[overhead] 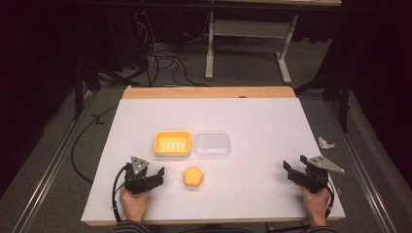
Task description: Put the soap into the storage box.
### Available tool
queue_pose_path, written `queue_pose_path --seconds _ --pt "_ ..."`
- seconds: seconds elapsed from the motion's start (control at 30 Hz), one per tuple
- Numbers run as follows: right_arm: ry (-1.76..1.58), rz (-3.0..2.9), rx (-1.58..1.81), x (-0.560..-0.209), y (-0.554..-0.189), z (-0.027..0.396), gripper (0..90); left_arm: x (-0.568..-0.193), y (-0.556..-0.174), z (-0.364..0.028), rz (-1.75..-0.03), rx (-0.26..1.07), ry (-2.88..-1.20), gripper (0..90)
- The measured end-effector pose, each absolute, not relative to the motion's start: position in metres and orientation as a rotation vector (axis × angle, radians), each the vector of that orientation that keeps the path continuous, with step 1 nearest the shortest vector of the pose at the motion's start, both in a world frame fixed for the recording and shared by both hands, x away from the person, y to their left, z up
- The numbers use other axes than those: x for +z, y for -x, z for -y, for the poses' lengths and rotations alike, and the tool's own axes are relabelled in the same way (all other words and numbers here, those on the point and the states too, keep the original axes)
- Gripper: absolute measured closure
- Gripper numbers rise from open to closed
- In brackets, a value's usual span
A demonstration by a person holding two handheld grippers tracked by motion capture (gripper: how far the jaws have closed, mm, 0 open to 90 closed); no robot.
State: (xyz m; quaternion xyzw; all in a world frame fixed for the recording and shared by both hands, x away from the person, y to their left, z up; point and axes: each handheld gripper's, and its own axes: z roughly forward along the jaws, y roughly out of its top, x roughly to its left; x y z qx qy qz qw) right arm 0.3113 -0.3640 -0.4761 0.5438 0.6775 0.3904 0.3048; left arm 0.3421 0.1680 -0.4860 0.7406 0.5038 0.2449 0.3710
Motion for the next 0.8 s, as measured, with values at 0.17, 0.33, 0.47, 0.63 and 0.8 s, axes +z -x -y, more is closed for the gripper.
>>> queue_pose_path --seconds 0.17,0.33,0.47,0.63,0.8 --pt "-1.442 -1.795 1.034 -0.4761 -0.3114 0.3639 27.6 -0.4862 -0.3429 -0.1688 -1.298 0.619 -1.895 22.7" --pt "-1.430 -1.797 1.033 -0.4761 -0.3109 0.3630 28.1 -0.4861 -0.3425 -0.1689 -1.294 0.619 -1.894 22.6" --pt "-1.411 -1.801 1.034 -0.4761 -0.3098 0.3623 28.4 -0.4859 -0.3420 -0.1691 -1.288 0.619 -1.893 22.5" --pt "-1.408 -1.797 1.042 -0.4759 -0.3092 0.3632 28.6 -0.4860 -0.3421 -0.1689 -1.282 0.614 -1.896 22.2" --pt "-1.413 -1.795 1.046 -0.4760 -0.3094 0.3634 28.8 -0.4861 -0.3432 -0.1689 -1.281 0.602 -1.904 20.3"
